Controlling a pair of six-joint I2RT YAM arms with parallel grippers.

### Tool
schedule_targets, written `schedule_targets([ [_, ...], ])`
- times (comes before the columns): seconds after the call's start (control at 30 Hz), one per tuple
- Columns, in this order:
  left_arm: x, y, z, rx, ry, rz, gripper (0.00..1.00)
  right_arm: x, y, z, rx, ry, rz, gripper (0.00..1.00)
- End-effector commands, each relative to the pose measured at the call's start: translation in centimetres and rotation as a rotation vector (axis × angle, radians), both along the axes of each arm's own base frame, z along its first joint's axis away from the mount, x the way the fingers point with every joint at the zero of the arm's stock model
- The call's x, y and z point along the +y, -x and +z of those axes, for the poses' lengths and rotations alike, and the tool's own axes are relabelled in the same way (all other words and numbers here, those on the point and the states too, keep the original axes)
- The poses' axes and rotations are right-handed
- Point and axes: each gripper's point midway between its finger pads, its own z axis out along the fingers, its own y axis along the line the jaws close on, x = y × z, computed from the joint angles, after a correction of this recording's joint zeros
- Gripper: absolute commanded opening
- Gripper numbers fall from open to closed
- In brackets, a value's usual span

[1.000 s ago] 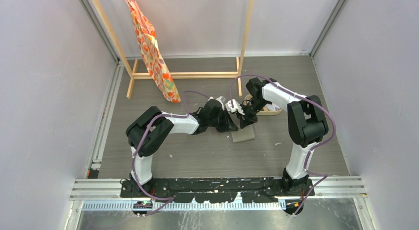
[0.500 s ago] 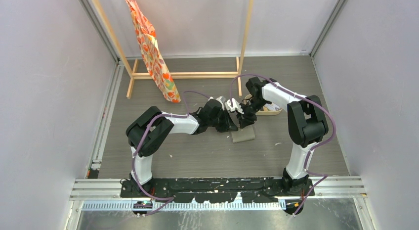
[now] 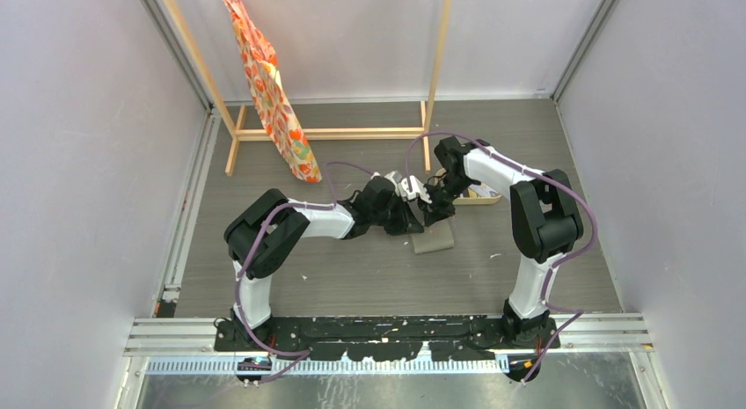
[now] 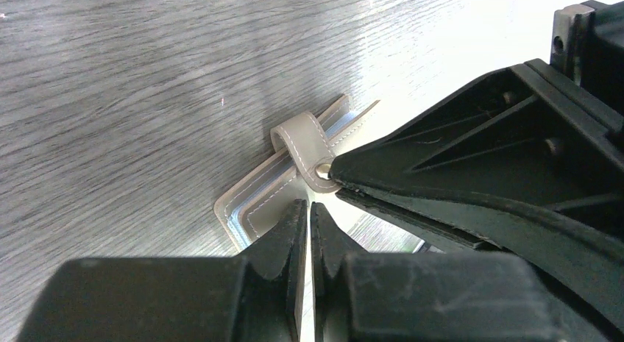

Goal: Put the credit cards into the card holder
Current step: Close the card holder at the center of the board.

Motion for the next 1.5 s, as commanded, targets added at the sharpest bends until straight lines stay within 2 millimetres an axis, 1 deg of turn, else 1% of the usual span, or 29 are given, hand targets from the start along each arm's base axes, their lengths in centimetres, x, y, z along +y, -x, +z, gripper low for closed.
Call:
schedule_targets([
  [0.0, 0.4, -0.1, -1.3, -0.001, -0.059, 0.011, 0.08, 0.2, 0.1, 1.5, -0.014, -0.010, 0.022, 0.05],
  [0.17, 0.6, -0.1, -1.4, 0.004, -0.069, 0.017, 0.07, 0.1, 0.4, 2.2, -0.014, -0.016, 0.025, 0.01],
  [0.37, 0.6, -0.1, -1.4, 0.005, -0.075, 0.019, 0.06, -0.4, 1.0, 2.2, 0.001, -0.013, 0.034, 0.01],
  [0.53, 0.6, -0.1, -1.5, 0.006, -0.080, 0.018, 0.05, -0.7, 1.1, 2.8, -0.019, -0.019, 0.035, 0.01],
  [0.93, 0.6, -0.1, -1.5, 0.004, -0.082, 0.016, 0.05, -2.1, 1.5, 1.4, -0.031, 0.043, 0.059, 0.01],
  [1.03, 0.6, -0.1, -1.5, 0.005, -0.082, 0.016, 0.04, -2.0, 1.9, 1.1, -0.024, 0.039, 0.066, 0.01],
  [1.23, 0.5, -0.1, -1.5, 0.002, -0.082, 0.013, 0.04, -2.2, 1.7, 0.5, -0.039, 0.047, 0.064, 0.01],
  [1.47, 0.5, 0.0, -1.5, 0.002, -0.080, 0.012, 0.04, -2.1, 2.2, 0.6, -0.038, 0.039, 0.065, 0.01],
])
